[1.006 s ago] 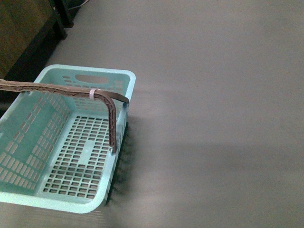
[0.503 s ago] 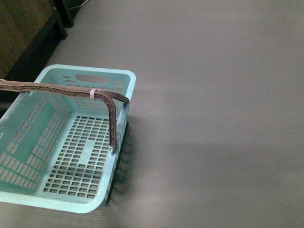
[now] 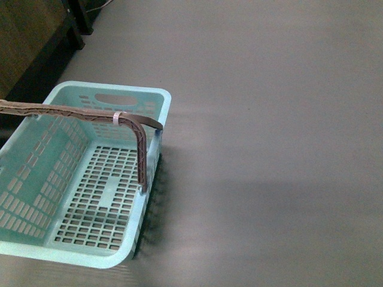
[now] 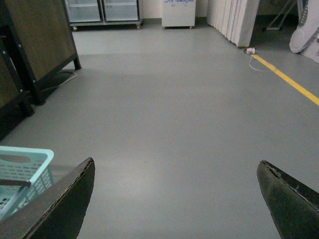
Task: Pick lemon and mango into basket
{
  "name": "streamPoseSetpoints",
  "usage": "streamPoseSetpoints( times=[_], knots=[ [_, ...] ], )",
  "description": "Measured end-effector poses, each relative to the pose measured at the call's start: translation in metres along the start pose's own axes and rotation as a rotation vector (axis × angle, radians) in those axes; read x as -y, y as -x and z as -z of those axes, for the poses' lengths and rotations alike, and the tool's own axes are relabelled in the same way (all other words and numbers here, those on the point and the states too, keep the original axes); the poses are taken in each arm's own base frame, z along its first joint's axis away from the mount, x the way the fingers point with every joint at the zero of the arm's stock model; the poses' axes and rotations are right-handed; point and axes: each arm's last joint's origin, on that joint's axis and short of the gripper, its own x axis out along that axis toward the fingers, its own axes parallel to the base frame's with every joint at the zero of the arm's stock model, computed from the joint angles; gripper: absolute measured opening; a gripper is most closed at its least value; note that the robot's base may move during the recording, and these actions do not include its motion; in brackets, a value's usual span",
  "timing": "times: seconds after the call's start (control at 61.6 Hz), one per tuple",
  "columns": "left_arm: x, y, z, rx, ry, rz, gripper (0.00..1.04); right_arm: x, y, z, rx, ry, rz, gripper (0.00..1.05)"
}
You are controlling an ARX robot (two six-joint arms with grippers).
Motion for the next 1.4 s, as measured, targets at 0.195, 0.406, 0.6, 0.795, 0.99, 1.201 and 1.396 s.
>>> streamPoseSetpoints(
  times=[0.195, 0.406, 0.6, 0.795, 0.99, 1.201, 1.396],
  knots=[
    [0.01, -0.05, 0.006, -0.03, 0.08, -0.039, 0.98, 0.0, 0.0, 0.0, 0.0, 0.0, 0.0, 0.96],
    [0.019, -0.103, 0.013, -0.052, 0.14, -0.108, 0.98, 0.0, 0.0, 0.0, 0.0, 0.0, 0.0, 0.96],
    [0.049, -0.138, 0.015, -0.053, 0.159, -0.063, 0.98, 0.0, 0.0, 0.0, 0.0, 0.0, 0.0, 0.96],
    [0.066, -0.164, 0.011, -0.049, 0.166, -0.042, 0.98, 0.0, 0.0, 0.0, 0.0, 0.0, 0.0, 0.96],
    [0.064, -0.188, 0.007, -0.043, 0.175, -0.056, 0.98, 0.0, 0.0, 0.0, 0.0, 0.0, 0.0, 0.96],
    [0.071, -0.2, 0.002, -0.011, 0.188, -0.032, 0.98, 0.0, 0.0, 0.0, 0.0, 0.0, 0.0, 0.96],
    [0.071, -0.21, 0.002, 0.011, 0.182, -0.108, 0.63, 0.0, 0.0, 0.0, 0.0, 0.0, 0.0, 0.96]
  ],
)
